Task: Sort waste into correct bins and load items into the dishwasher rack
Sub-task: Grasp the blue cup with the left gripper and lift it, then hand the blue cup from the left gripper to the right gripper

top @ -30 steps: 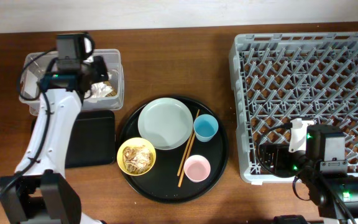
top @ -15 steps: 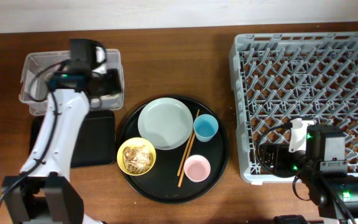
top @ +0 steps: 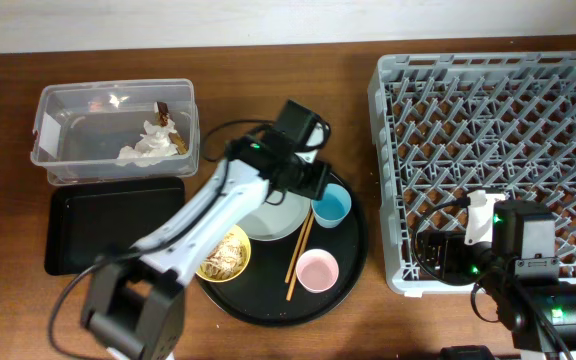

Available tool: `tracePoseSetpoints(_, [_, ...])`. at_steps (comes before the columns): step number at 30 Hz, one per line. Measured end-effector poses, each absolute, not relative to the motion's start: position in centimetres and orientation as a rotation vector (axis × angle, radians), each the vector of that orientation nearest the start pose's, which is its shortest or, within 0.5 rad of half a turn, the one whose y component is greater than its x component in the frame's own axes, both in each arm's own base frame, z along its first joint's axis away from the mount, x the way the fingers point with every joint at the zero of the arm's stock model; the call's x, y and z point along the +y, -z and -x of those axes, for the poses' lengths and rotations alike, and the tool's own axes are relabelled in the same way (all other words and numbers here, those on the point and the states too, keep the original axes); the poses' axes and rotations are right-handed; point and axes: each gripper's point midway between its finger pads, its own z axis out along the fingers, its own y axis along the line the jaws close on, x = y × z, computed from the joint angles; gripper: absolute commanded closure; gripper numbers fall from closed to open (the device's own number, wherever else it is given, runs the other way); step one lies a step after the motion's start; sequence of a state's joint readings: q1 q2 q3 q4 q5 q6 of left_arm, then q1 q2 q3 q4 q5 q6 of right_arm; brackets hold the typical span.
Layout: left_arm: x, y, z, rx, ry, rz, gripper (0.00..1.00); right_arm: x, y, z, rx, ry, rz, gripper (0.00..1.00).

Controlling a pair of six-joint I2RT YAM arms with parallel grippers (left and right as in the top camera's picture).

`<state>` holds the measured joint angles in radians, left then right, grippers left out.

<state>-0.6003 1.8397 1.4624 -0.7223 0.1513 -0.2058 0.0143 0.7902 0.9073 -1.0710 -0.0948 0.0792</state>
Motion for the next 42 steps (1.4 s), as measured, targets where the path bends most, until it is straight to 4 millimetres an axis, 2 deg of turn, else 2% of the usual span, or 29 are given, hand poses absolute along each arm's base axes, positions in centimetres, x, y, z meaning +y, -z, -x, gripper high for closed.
tracePoseSetpoints(2, [-28.4,-8.9,-35.5,2.724,0.437,-0.583,0.6,1.9,-18.9,-21.2,2.525,-0.157,-0.044,0.02])
tracePoseSetpoints(3, [-28.5,-8.1,-35.4,2.742,0.431,-0.583,0.67,1.9,-18.9,-21.2,2.525,-0.157,-0.044,0.02])
tracePoseSetpoints(5, [-28.6,-6.3,-35.0,2.788,0.417,-0.581,0.94,1.9,-18.9,-21.2,2.525,-0.157,-0.043,0.02])
tracePoseSetpoints(6, [-28.6,-5.7,-34.9,2.803,0.411,-0.581,0.99,1.9,-18.9,-21.2,2.525,-0.157,-0.044,0.01])
tracePoseSetpoints(10, [-28.5,-5.6,-35.0,2.806,0.408,-0.57,1.0,1.9,-18.9,-21.2,2.525,-0.157,-0.044,0.02])
tracePoseSetpoints(13, [-27.5,-5.9,-35.4,2.835,0.445,-0.529,1.0,1.5,-18.9,-21.2,2.527,-0.127,-0.06,0.02])
tracePoseSetpoints(15, [-24.9,-10.0,-37.9,2.777,0.619,-0.379,1.0,-0.2,-19.2,-21.7,2.497,-0.047,-0.205,0.02])
tracePoseSetpoints(18, [-22.3,-15.0,-39.6,2.678,0.885,-0.23,1.0,-1.1,-20.9,-24.0,2.377,-0.118,-0.303,0.02])
tracePoseSetpoints(19, [-21.2,-17.0,-40.3,2.622,1.018,-0.184,1.0,-0.2,-21.2,-24.6,2.367,-0.199,-0.27,0.02])
tracePoseSetpoints(21, [-20.7,-19.4,-40.3,2.545,1.256,-0.179,1.0,2.2,-21.1,-25.1,2.378,-0.368,-0.156,0.02])
tracePoseSetpoints(22, [-21.6,-21.2,-39.0,2.479,1.46,-0.244,1.0,4.3,-21.2,-25.2,2.38,-0.516,-0.052,0.02])
tracePoseSetpoints(23, [-22.4,-22.1,-38.2,2.444,1.554,-0.291,1.0,5.4,-21.4,-25.1,2.37,-0.589,0.007,0.02])
tracePoseSetpoints(26, [-24.7,-23.7,-36.2,2.383,1.712,-0.41,1.0,9.5,-23.3,-25.6,2.244,-0.902,0.253,0.02])
tracePoseSetpoints(29, [-26.8,-23.9,-34.5,2.379,1.75,-0.501,1.0,11.8,-24.9,-25.9,2.118,-1.128,0.394,0.02])
tracePoseSetpoints(31, [-28.8,-23.8,-33.0,2.387,1.768,-0.576,1.0,12.6,-25.7,-25.9,2.051,-1.238,0.451,0.02])
tracePoseSetpoints(34, [-30.0,-23.8,-32.0,2.392,1.776,-0.623,1.0,13.3,-26.1,-26.0,1.991,-1.368,0.492,0.02])
tracePoseSetpoints(40, [-30.5,-23.8,-31.5,2.392,1.787,-0.646,1.0,13.6,-25.6,-26.5,1.97,-1.449,0.504,0.02])
tracePoseSetpoints(42, [-30.6,-24.0,-31.3,2.387,1.801,-0.654,1.0,13.7,-26.0,-26.6,1.93,-1.457,0.535,0.02])
